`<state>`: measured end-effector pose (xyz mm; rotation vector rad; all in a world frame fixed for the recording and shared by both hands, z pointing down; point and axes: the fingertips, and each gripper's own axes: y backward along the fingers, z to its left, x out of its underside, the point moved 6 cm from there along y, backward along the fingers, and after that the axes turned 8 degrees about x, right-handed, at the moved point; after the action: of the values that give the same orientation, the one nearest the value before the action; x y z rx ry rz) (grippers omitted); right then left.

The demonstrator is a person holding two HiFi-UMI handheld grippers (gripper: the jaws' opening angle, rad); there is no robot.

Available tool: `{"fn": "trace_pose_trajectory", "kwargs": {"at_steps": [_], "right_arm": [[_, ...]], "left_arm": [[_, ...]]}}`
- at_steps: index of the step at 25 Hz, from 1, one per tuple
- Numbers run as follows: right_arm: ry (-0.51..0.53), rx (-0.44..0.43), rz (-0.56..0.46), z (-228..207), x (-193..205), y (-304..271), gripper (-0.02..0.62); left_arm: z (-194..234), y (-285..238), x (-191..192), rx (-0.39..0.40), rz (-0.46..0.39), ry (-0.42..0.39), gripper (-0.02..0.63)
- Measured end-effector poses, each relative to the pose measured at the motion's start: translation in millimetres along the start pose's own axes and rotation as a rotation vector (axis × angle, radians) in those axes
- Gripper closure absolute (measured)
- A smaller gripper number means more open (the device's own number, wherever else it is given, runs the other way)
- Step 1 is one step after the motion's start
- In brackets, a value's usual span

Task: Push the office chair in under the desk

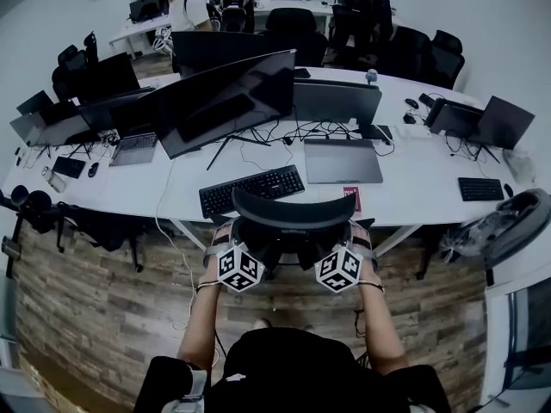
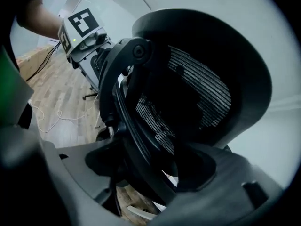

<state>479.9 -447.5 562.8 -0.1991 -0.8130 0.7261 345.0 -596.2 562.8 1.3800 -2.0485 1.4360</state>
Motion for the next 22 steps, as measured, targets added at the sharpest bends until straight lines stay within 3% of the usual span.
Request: {"fn": "trace_pose_trajectory", "kwargs": {"at_steps": [6, 10, 11, 13, 16, 22], "right_arm": [[-0.108, 0.039, -0.046, -4, -12, 18, 0.241], [-0.159, 0.06, -0.065, -5, -16, 30, 0.256], [-0.174, 0.075, -0.069, -6, -16, 33, 0.286], [-0.207, 0.113, -0.084, -11, -18, 40, 0.424], [-0.27, 0.15, -0.111, -17, -23, 50, 0.502], [-0.403, 0.208, -0.162, -28, -32, 67, 0.552]], "left_arm": [[2, 21, -9, -0.059, -0.083, 0.081, 0.267], [2, 31, -15, -0.111, -0.11, 0.095, 0.363], [1, 35, -16, -0.126, -0.119, 0.106, 0.4], [1, 42, -18, -0.142, -0.142, 0.137, 0.45], [1, 53, -21, -0.16, -0.178, 0.181, 0.5], [3, 69, -30, -0.198, -0.242, 0.26, 0.553]]}}
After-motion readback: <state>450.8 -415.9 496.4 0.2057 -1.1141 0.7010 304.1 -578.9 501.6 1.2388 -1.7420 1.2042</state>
